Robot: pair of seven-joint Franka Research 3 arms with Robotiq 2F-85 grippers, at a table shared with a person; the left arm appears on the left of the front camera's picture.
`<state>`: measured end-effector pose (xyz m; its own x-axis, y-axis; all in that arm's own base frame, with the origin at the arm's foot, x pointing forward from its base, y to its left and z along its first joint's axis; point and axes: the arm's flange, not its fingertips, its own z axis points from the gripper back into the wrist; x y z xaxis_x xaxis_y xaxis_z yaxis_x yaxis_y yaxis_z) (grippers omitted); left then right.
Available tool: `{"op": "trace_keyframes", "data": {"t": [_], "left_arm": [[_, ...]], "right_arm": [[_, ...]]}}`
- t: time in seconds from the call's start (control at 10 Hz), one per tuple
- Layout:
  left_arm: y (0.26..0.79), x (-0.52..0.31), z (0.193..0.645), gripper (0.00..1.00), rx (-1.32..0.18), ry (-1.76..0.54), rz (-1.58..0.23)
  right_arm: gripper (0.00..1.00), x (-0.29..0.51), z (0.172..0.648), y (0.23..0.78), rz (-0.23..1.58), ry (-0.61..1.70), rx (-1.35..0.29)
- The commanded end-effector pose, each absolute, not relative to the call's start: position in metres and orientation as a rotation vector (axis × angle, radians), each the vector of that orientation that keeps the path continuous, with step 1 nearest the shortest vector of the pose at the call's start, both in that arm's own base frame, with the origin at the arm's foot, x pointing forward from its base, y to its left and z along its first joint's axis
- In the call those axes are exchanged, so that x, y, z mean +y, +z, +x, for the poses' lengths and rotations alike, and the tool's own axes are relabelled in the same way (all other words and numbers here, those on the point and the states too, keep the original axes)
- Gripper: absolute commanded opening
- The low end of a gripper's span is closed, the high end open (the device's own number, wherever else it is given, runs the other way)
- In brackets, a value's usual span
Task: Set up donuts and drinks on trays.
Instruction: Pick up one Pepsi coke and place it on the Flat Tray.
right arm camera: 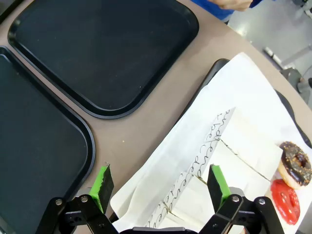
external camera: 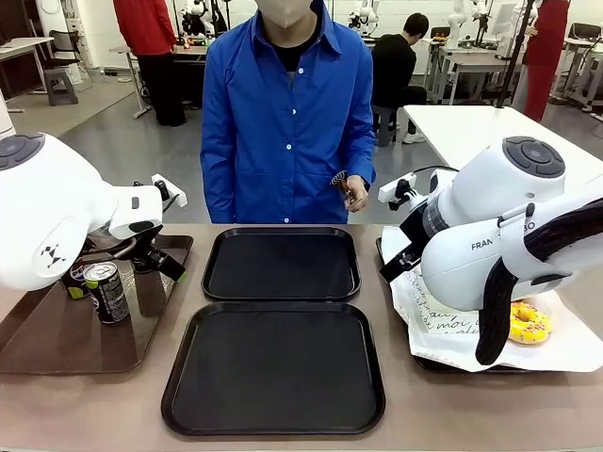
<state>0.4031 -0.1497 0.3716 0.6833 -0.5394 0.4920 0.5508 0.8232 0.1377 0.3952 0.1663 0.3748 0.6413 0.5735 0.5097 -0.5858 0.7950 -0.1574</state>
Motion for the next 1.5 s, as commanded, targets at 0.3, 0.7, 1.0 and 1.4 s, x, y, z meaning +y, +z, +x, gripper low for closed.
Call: {"op": "trace_keyframes", "data": {"t": [0.3,0.7,1.0,1.4], "left_arm": [[0.372,-0.150,0.403,1.00,-0.545,-0.611,-0.022],[0.398,-0.139,0.354,1.00,-0.514,-0.632,0.048],[0.413,-0.114,0.280,1.00,-0.433,-0.627,0.052],[0.420,-0.094,0.214,1.00,-0.405,-0.617,-0.001]], "right_arm": [[1.00,0.166,0.395,0.375,0.023,0.661,-0.573],[1.00,0.161,0.364,0.384,0.056,0.686,-0.544],[1.00,0.129,0.273,0.405,0.101,0.701,-0.481],[1.00,0.101,0.173,0.414,-0.037,0.654,-0.344]]}}
